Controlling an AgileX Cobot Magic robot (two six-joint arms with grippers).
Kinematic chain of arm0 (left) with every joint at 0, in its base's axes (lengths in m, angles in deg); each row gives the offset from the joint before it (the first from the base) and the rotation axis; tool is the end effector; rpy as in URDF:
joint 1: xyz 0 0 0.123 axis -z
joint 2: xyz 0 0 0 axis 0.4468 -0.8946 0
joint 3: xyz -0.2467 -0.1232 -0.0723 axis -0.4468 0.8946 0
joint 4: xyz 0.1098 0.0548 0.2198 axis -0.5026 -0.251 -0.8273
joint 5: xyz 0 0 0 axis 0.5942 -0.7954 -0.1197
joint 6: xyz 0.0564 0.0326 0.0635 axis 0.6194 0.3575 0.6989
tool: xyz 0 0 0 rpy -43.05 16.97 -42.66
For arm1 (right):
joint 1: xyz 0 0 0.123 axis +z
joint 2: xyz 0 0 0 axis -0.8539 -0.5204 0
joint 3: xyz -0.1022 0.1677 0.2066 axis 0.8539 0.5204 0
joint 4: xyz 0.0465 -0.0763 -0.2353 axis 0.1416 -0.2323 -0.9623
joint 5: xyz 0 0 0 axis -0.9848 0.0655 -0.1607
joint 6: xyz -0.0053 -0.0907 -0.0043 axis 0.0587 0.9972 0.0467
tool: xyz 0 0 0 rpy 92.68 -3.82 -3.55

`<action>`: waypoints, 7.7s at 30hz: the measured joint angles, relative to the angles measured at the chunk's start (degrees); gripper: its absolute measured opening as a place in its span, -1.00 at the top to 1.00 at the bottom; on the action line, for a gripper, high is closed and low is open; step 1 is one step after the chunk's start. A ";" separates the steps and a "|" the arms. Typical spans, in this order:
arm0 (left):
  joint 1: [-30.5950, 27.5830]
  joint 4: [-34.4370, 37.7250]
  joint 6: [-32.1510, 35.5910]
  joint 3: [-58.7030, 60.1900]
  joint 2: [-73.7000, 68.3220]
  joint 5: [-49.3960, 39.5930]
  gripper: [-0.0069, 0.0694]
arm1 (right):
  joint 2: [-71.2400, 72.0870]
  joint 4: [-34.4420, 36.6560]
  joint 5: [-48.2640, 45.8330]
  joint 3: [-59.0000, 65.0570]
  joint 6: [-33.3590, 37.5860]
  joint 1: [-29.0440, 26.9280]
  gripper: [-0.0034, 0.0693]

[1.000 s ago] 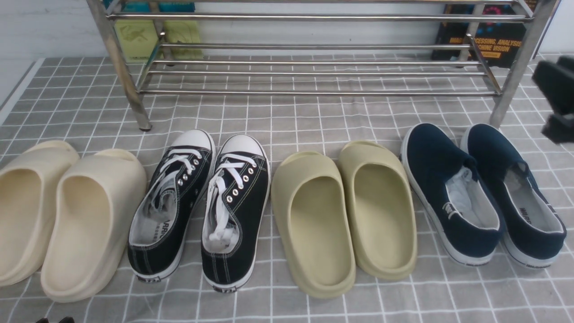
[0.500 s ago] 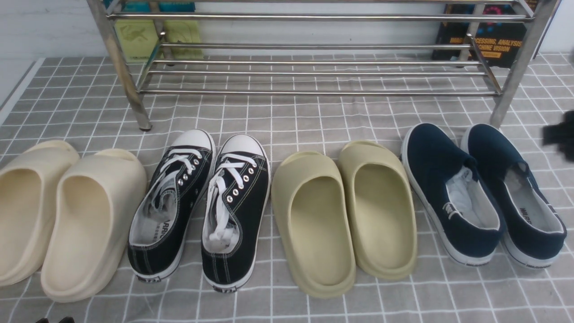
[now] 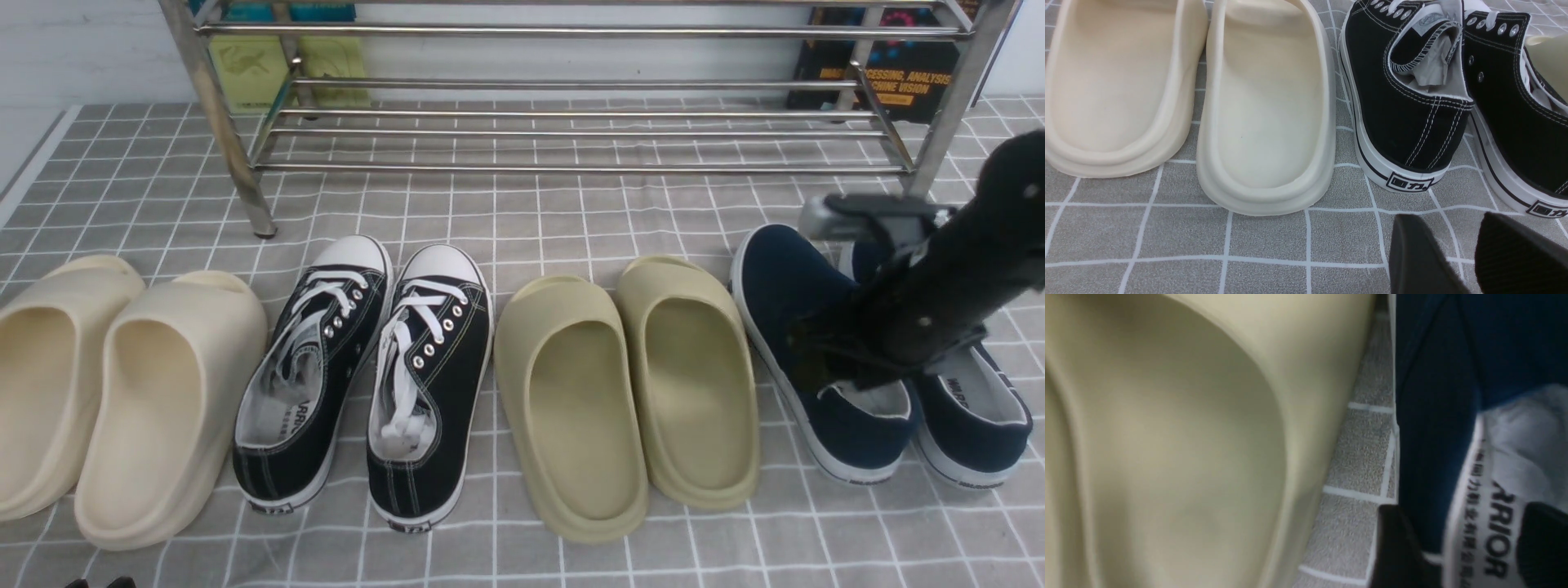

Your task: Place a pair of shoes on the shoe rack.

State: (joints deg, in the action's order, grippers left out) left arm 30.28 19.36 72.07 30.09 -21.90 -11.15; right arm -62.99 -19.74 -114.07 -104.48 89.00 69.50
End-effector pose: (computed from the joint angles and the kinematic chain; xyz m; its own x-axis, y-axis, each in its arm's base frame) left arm 0.0515 -0.0077 0.1680 -0.3367 -0.1517 -0.9293 0.0527 0.9824 -0.1795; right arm 0.3372 0.0815 0.1900 -0.9550 -0.0370 -0.2942 -0.1043 0.9707 0.2165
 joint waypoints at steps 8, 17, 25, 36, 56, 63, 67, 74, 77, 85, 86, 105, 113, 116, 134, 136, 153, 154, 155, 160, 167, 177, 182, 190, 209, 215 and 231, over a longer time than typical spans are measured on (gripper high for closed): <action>0.00 0.00 0.00 0.00 0.00 0.00 0.19 | 0.00 1.00 0.85 -0.11 1.68 0.20 0.79; 0.00 0.00 0.00 0.00 0.00 0.00 0.19 | 11.52 1.61 -0.50 -0.28 1.99 0.22 0.78; 0.00 0.00 0.00 0.00 0.00 0.00 0.19 | 5.62 4.87 -2.69 -9.60 5.42 0.66 0.78; 0.00 0.00 0.00 0.00 0.00 0.00 0.19 | -20.03 3.50 -11.67 -47.98 6.31 0.74 0.78; 0.00 0.00 0.00 0.00 0.00 0.00 0.19 | -36.62 -3.07 -12.20 -73.54 7.75 1.77 0.25; 0.00 0.00 0.00 0.00 0.00 0.00 0.19 | -36.01 -5.23 -14.86 -73.68 9.47 1.73 -0.09; 0.00 0.00 0.00 0.00 0.00 0.00 0.19 | -35.53 -5.75 -15.97 -72.90 10.51 1.66 0.41; 0.00 0.00 0.00 0.00 0.00 0.00 0.19 | -35.29 -6.73 -16.59 -72.82 15.87 1.66 0.76; 0.00 0.00 0.00 0.00 0.00 0.00 0.19 | -35.29 -6.27 -16.52 -72.82 17.73 1.66 0.76; 0.00 0.00 0.00 0.00 0.00 0.00 0.19 | -35.29 -5.81 -14.81 -72.54 15.47 1.54 0.46; 0.00 0.00 0.00 0.00 0.00 0.00 0.19 | -35.23 -5.81 -14.57 -72.54 14.96 1.54 0.36; 0.00 0.00 0.00 0.00 0.00 0.00 0.19 | -8.30 -11.78 -22.07 -52.78 0.52 -0.20 -0.54; 0.00 0.00 0.00 0.00 0.00 0.00 0.19 | 2.20 -24.33 -24.53 -21.05 -12.69 -2.79 -0.54; 0.00 0.00 0.00 0.00 0.00 0.00 0.19 | 2.44 -24.33 -16.38 -9.99 -15.35 -2.79 -0.53; 0.00 0.00 0.00 0.00 0.00 0.00 0.19 | 2.73 -25.40 -11.63 -5.85 -17.67 -1.37 0.83; 0.00 0.00 0.00 0.00 0.00 0.00 0.19 | 3.68 -22.75 -14.97 -10.89 -16.55 -1.09 0.83; 0.00 0.00 0.00 0.00 0.00 0.00 0.19 | -23.96 -21.08 -17.22 -54.34 -14.65 -2.47 0.83; 0.00 0.00 0.00 0.00 0.00 0.00 0.19 | -24.39 -21.08 -17.18 -55.00 -14.65 -2.47 0.83; 0.00 0.00 0.00 0.00 0.00 0.00 0.19 | -27.34 -21.08 -17.59 -59.55 -14.65 -2.79 0.83; 0.00 0.00 0.00 0.00 0.00 0.00 0.19 | -34.68 -21.20 -20.48 -71.57 -14.36 -3.05 0.80; 0.00 0.00 0.02 0.00 0.00 0.00 0.19 | -35.59 -21.64 -19.58 -73.27 -10.80 -3.11 0.20; 0.00 0.00 0.07 0.00 0.00 0.00 0.19 | -25.26 -21.64 -22.75 -66.41 -7.75 -3.35 -0.45; 0.00 0.00 0.07 0.00 0.00 0.00 0.19 | -13.81 -21.64 -25.81 -57.84 -3.84 -3.35 -0.03; 0.00 0.00 0.09 0.00 0.00 0.00 0.19 | 9.87 -21.92 -20.09 -41.32 -1.06 -3.97 0.91; 0.00 0.00 0.09 0.00 0.00 0.00 0.19 | 73.27 -22.59 38.06 33.56 -13.86 -3.97 0.90; 0.00 0.00 0.09 0.00 0.00 0.00 0.19 | 95.82 -22.72 44.24 57.49 -14.29 -3.97 0.89; 0.00 0.00 0.09 0.00 0.00 0.00 0.19 | 102.24 -23.19 49.52 65.39 -17.44 -3.97 0.89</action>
State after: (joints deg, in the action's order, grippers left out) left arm 30.28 19.36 72.16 30.09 -21.90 -11.15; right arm 39.26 -42.93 -64.55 -39.09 71.57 65.53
